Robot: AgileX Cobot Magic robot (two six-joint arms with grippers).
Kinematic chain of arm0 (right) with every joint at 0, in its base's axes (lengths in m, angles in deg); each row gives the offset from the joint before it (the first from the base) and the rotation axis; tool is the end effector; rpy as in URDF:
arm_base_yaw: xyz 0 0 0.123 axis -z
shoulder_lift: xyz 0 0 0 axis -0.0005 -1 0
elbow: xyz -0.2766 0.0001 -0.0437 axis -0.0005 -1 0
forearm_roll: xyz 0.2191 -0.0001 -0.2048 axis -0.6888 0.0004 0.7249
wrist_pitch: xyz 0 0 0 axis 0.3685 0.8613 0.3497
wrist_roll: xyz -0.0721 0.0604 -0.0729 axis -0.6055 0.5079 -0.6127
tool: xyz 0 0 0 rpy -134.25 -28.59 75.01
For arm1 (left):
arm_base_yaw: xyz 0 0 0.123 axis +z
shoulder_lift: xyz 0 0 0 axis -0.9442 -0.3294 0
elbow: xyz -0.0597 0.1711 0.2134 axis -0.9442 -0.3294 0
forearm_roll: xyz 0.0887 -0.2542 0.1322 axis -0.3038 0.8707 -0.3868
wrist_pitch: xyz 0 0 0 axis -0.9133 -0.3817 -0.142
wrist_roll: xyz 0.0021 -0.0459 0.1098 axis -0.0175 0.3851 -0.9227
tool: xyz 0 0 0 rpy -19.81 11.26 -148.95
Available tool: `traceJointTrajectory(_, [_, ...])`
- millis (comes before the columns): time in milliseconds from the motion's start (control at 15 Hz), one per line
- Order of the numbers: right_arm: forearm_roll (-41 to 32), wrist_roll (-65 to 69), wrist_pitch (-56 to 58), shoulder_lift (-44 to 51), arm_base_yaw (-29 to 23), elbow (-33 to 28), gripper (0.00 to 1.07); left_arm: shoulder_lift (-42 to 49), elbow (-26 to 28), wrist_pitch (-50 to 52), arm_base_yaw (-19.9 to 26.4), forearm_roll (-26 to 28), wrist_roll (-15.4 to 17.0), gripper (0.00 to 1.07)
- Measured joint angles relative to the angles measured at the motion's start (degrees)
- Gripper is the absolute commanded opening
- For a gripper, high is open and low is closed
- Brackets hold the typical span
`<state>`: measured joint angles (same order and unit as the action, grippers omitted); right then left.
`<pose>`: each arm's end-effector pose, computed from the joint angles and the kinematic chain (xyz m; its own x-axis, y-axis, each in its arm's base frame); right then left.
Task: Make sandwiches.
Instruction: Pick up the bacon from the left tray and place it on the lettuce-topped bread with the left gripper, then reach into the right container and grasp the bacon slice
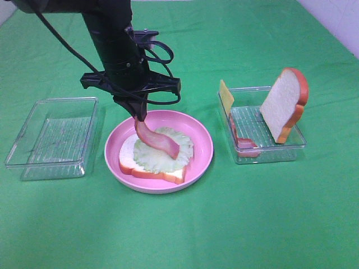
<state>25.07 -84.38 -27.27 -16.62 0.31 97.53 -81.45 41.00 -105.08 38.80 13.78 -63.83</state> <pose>0.0653 0.0094 0.2910 -0.4444 -0.0452 -0.8947 -0.0898 0.9959 -0.0057 0.4208 -0.2730 0.1442 -0.9614 0.2003 -0.1885 0.2289 0.9626 -0.1446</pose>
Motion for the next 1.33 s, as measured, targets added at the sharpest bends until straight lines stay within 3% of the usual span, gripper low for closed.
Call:
traceJointTrajectory(67, [0.0,0.0,0.0,0.0,0.0,0.0,0.71,0.0,0.0,0.0,0.0,-0.1,0.0,0.06])
traceJointTrajectory(333, [0.0,0.0,0.0,0.0,0.0,0.0,0.71,0.0,0.0,0.0,0.0,-0.1,0.0,0.58])
traceJointTrajectory(533, [0.0,0.0,0.0,0.0,0.0,0.0,0.71,0.3,0.0,-0.1,0.0,-2.5,0.0,0.76])
traceJointTrajectory(1000, [0.0,0.0,0.0,0.0,0.0,0.0,0.71,7.2,2.1,-9.8,0.0,-14.9,0.0,0.76])
traceJointTrajectory(1333, [0.0,0.0,0.0,0.0,0.0,0.0,0.71,15.5,1.4,-10.0,0.0,-12.4,-0.3,0.76])
